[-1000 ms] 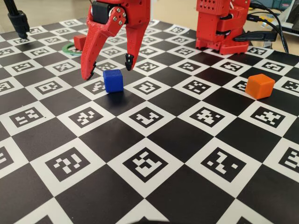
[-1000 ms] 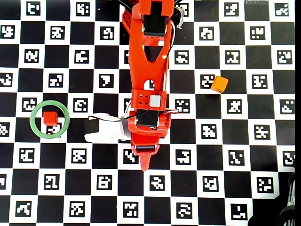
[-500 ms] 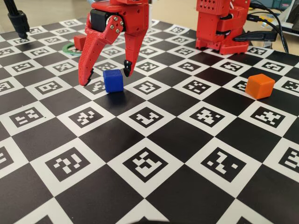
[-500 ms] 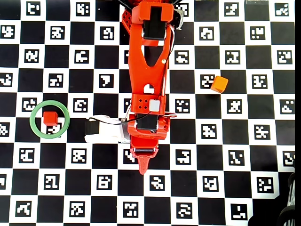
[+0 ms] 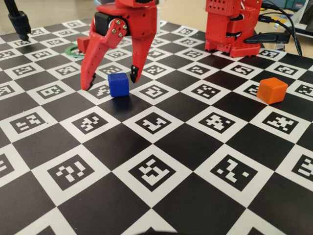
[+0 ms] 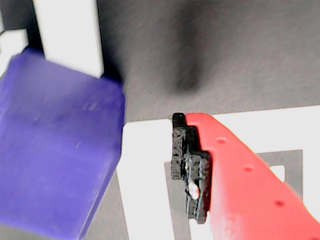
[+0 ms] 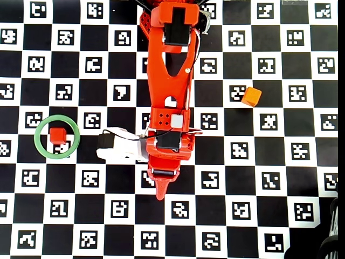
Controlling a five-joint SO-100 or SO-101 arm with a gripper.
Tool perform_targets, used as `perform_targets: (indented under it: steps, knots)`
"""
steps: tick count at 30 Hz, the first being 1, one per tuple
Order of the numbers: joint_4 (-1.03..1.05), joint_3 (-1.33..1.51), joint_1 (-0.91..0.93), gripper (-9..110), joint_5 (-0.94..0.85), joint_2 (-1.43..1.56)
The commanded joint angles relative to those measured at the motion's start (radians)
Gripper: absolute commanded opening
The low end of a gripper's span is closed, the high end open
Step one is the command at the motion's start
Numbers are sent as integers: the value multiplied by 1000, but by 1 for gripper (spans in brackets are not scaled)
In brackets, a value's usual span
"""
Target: Grab the red cube then put it in the green circle then put the blue cube on top and finally the orange cube on top
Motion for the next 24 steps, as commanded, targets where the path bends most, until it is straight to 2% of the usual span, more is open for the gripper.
perform_targets:
  steps: [1, 24]
  knots:
    - [-6, -25, -3, 48, 49, 35]
    - [-54, -49, -15, 48, 310, 17]
